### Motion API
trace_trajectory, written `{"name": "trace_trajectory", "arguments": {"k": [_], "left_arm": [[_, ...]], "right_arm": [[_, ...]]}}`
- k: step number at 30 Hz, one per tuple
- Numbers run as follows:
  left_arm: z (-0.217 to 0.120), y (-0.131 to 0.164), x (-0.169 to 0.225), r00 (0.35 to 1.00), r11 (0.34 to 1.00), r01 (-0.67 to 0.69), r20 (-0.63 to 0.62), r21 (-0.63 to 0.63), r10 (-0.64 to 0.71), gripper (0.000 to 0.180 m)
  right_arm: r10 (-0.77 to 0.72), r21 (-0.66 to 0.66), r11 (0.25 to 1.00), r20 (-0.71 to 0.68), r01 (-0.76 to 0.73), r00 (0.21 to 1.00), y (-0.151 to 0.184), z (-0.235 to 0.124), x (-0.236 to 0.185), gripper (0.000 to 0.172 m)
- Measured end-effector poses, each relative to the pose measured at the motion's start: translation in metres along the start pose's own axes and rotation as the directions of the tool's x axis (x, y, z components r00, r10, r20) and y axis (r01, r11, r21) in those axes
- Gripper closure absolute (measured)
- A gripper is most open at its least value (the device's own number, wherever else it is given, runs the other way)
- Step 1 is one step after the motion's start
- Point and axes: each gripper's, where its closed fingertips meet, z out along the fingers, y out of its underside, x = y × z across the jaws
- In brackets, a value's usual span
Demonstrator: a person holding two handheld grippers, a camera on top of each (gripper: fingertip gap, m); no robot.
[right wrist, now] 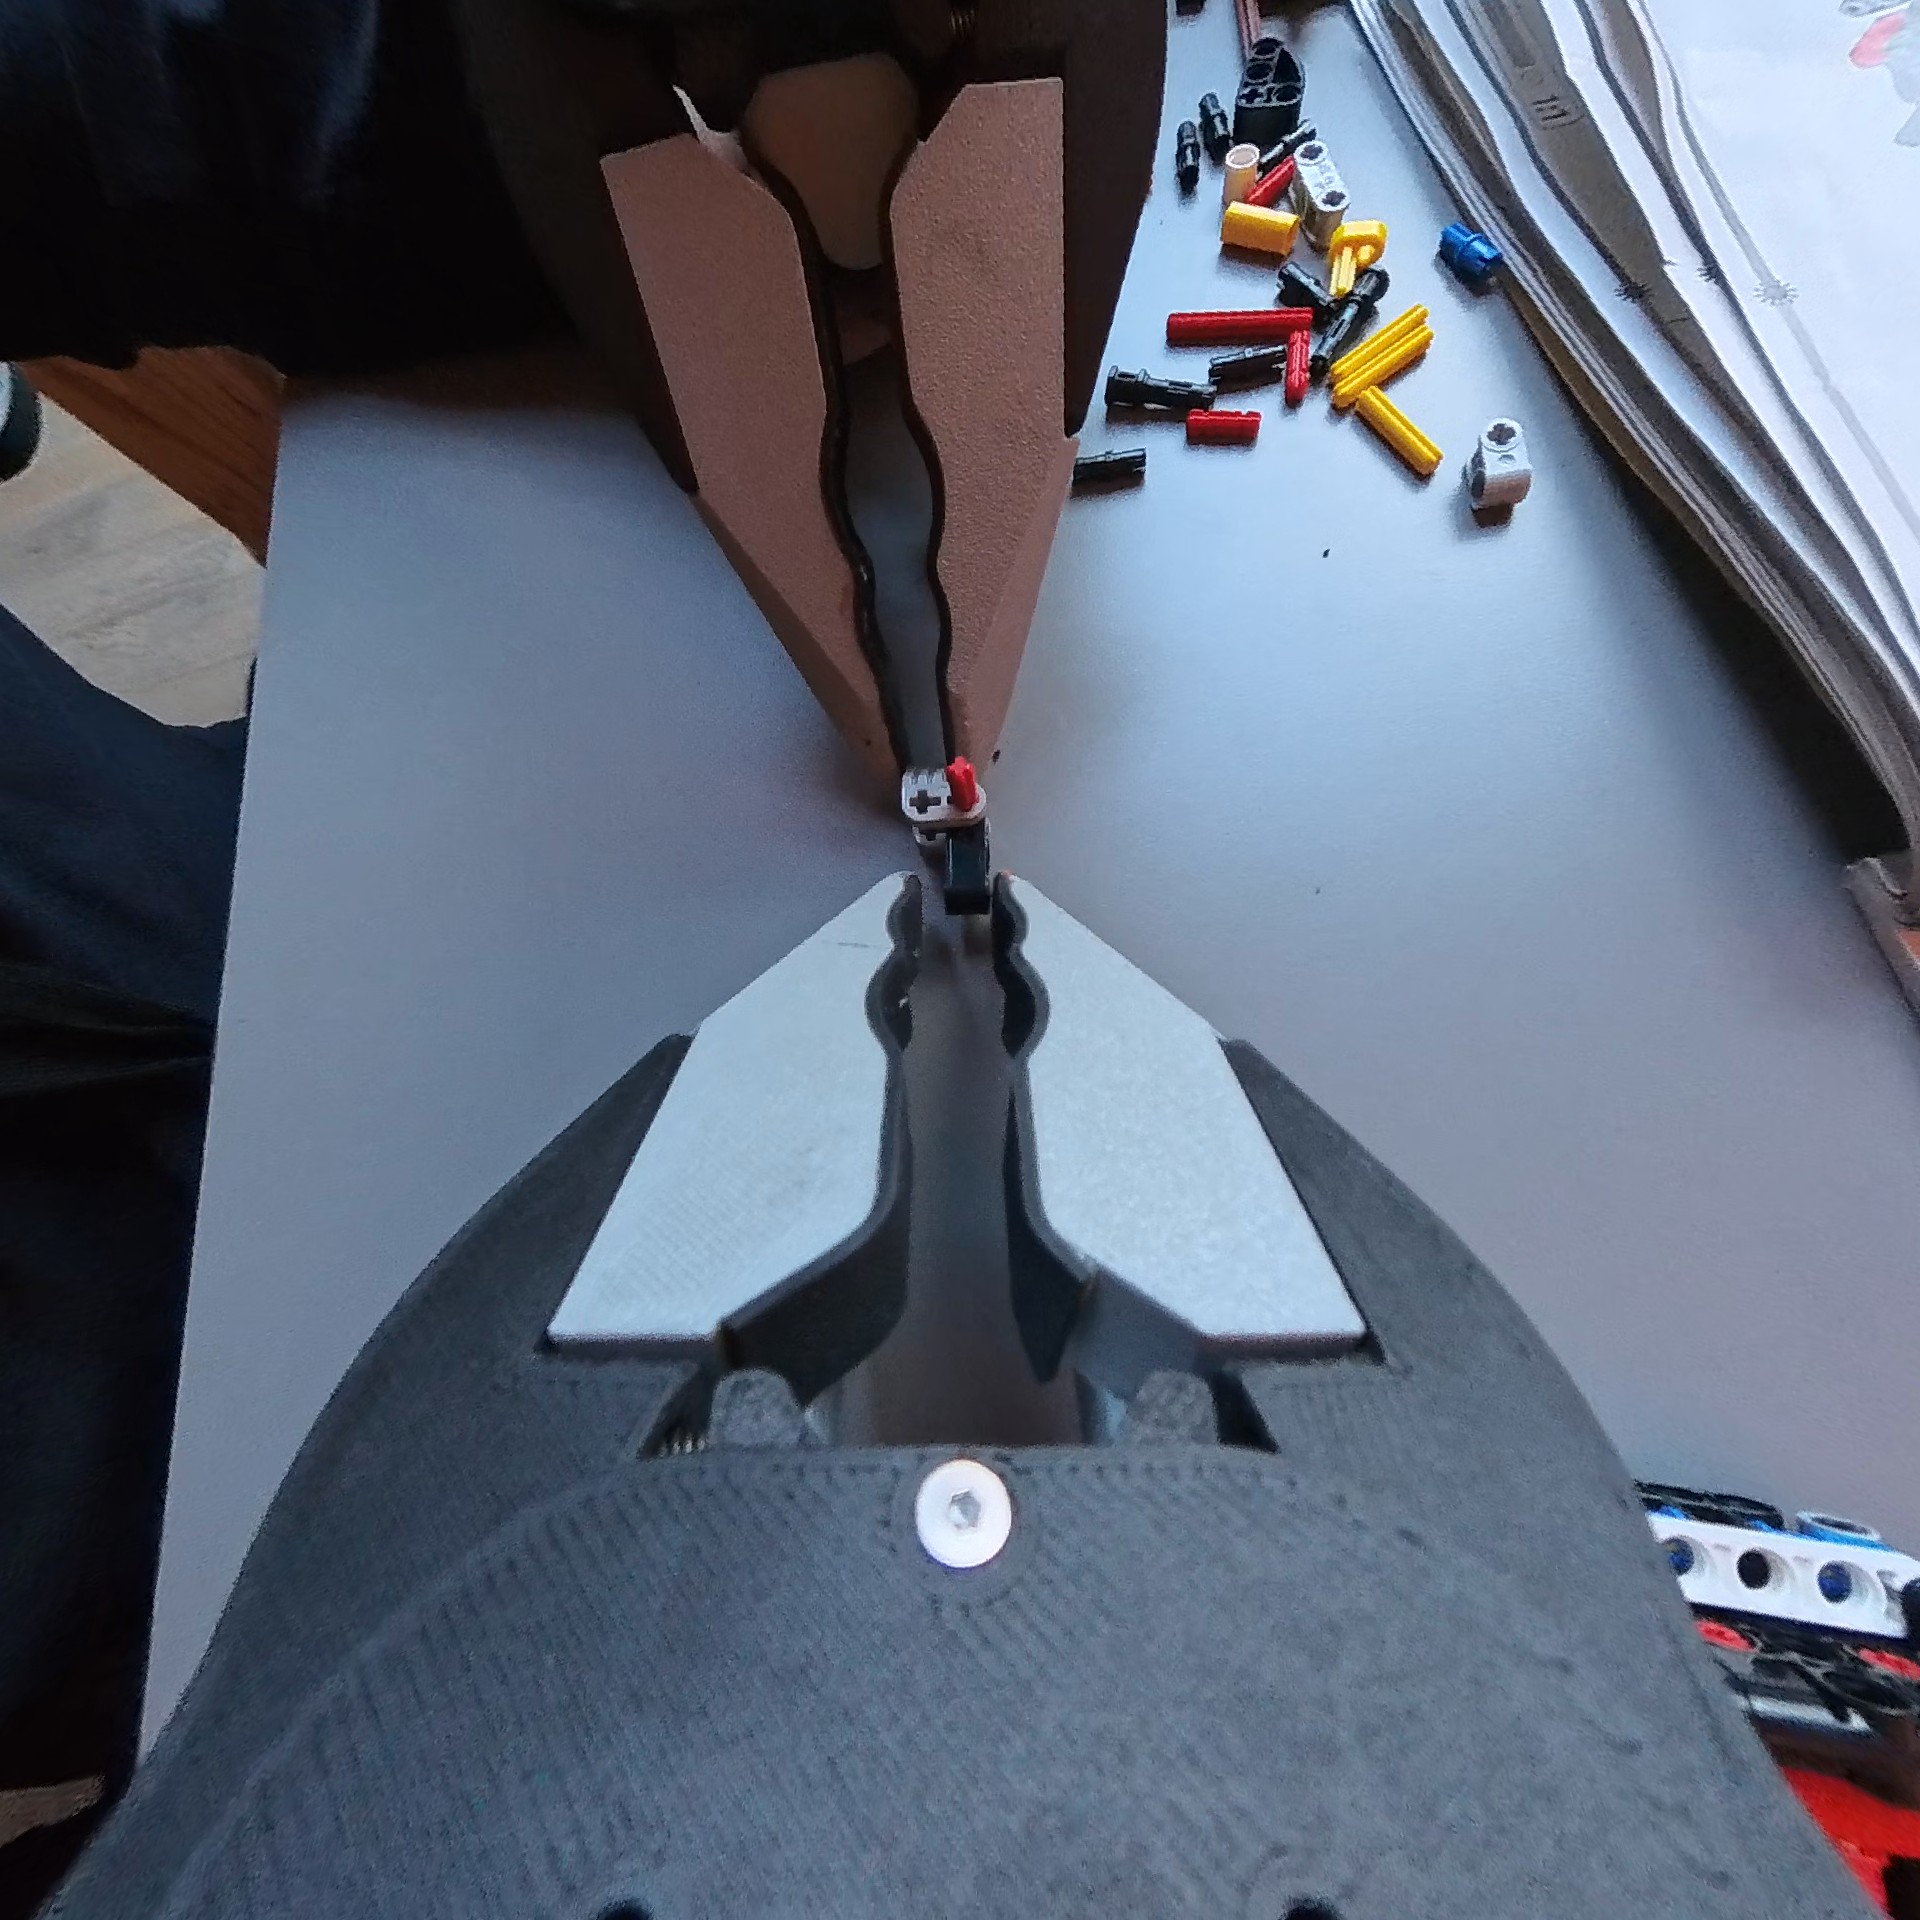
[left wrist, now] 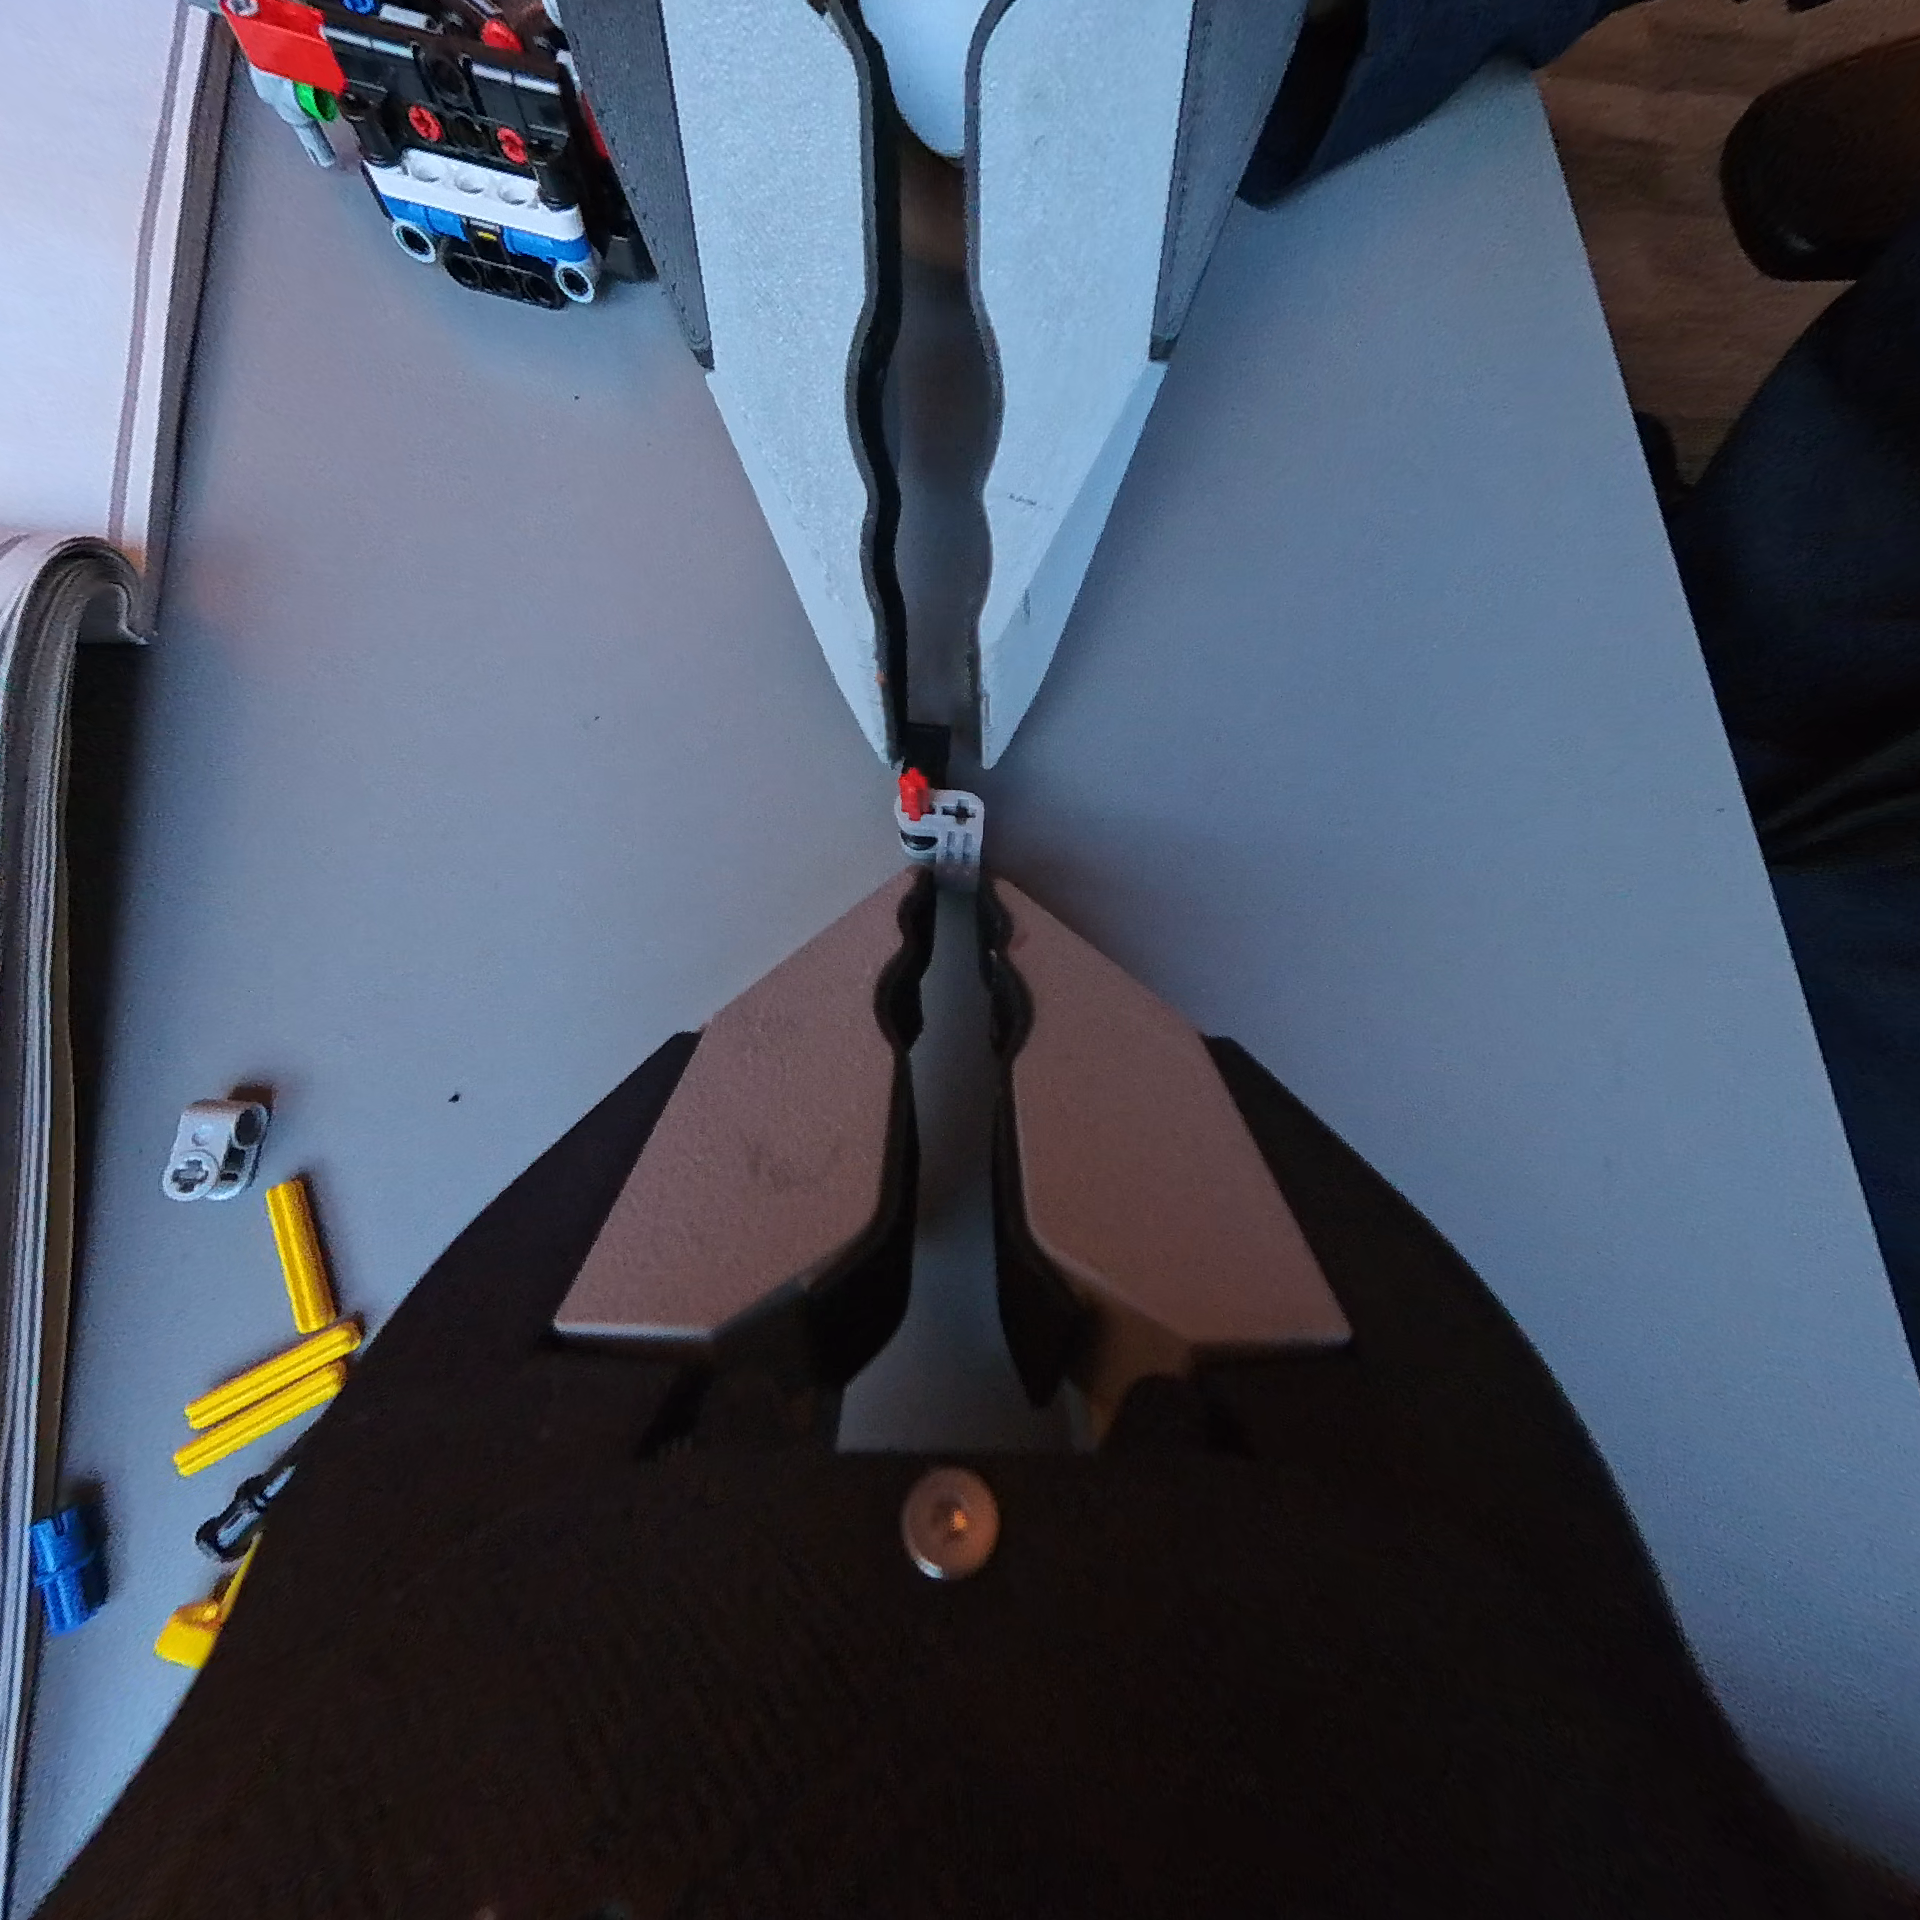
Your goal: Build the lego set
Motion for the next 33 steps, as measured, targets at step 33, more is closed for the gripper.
{"name": "trace_trajectory", "arguments": {"k": [33], "left_arm": [[-0.027,-0.027,0.021,0.984,0.973,0.022,-0.178,0.228,0.02,0.175]], "right_arm": [[-0.433,0.19,0.868,-0.162,0.459,0.887,-0.032,-0.032,-0.032,0.118]]}}
